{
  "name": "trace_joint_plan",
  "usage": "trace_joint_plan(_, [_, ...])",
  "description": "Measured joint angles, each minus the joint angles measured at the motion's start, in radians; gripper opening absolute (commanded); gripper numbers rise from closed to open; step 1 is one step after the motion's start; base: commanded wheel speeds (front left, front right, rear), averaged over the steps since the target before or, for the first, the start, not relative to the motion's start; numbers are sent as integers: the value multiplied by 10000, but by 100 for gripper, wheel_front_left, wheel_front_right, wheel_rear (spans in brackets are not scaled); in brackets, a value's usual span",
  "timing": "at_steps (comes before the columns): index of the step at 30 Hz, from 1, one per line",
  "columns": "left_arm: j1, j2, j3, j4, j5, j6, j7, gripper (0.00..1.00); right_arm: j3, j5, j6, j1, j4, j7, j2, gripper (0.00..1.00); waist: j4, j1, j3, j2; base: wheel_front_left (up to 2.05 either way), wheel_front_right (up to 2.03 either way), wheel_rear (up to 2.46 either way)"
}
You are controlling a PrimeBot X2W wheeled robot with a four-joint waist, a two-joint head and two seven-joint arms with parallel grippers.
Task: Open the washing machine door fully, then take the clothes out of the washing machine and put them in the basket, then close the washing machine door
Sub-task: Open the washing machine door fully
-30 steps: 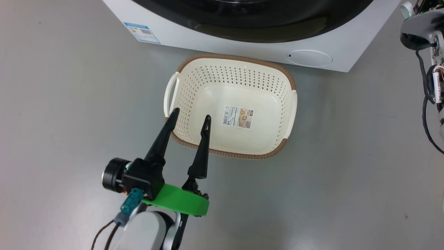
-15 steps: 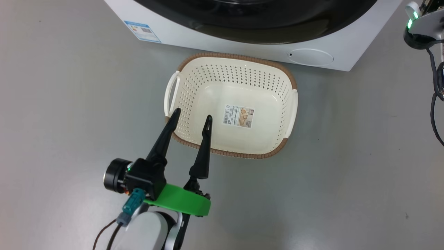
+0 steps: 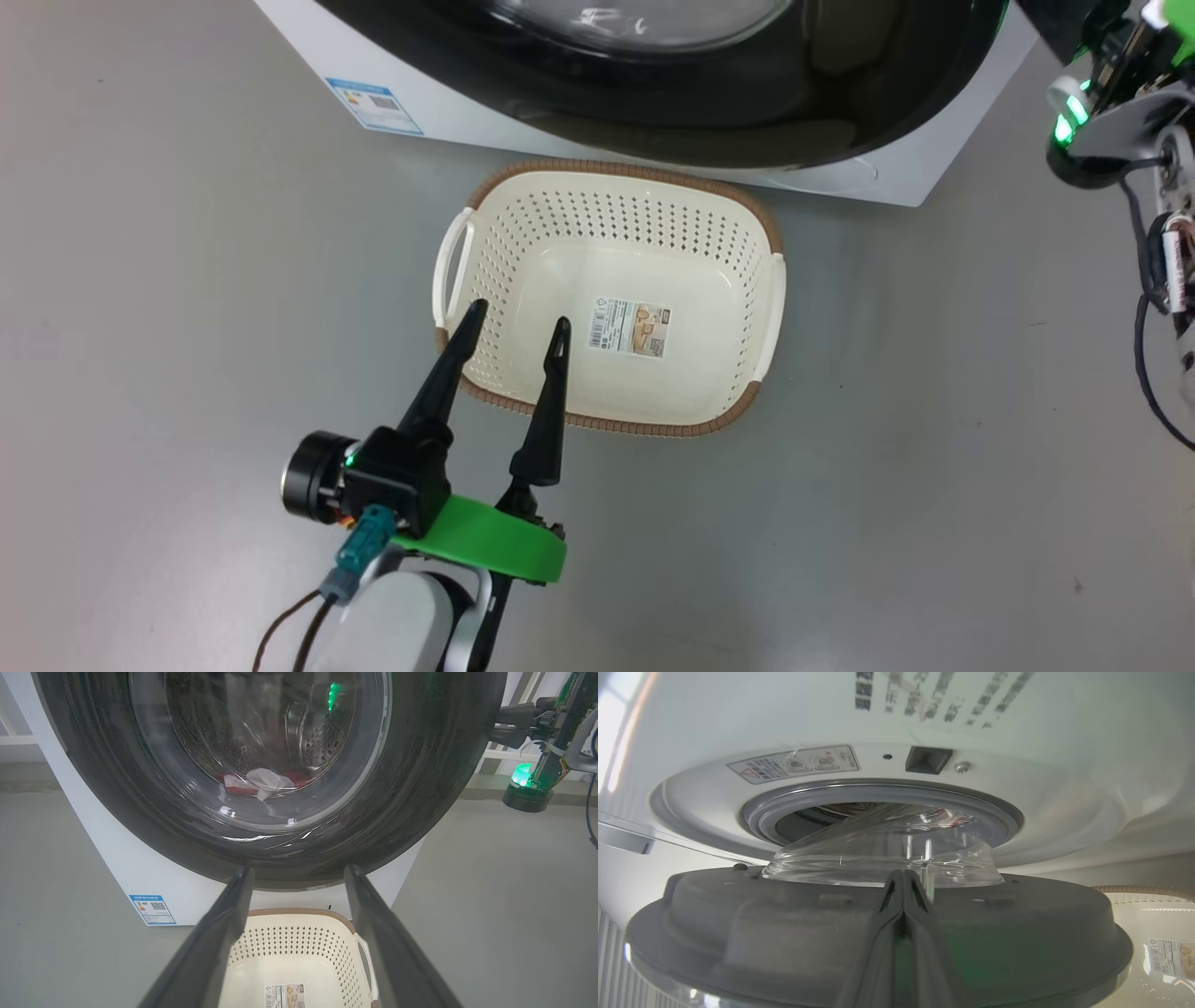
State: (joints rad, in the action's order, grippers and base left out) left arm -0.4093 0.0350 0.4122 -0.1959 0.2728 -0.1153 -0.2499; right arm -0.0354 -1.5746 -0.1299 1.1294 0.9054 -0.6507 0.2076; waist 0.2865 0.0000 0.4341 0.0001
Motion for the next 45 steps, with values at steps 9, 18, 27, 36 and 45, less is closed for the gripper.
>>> trace_joint_plan(9, [3, 0, -4, -205, 0, 2, 0, 100, 132, -75, 0, -577, -265, -579, -186, 0, -94, 0, -273, 0, 0, 0, 0])
trace_joint_plan(18, [8, 0, -4, -314, 0, 2, 0, 100, 146, -100, 0, -863, -391, -648, -280, 0, -92, 0, -452, 0, 0, 0, 0])
trace_joint_plan(27, [13, 0, 2, -405, 0, 2, 0, 100, -247, -102, 0, -1325, -784, 90, -357, 0, -87, 0, -618, 0, 0, 0, 0])
trace_joint_plan(36, [105, 2, -144, -671, 0, 13, 0, 100, -899, -355, 0, -2621, -2155, 612, -470, 0, -347, 0, -1007, 0, 0, 0, 0])
trace_joint_plan(45, [493, 4, -293, -1007, -98, 117, 0, 100, -1463, -293, 0, -5446, -4554, 1229, -989, 37, -725, 0, -1620, 0, 0, 0, 0])
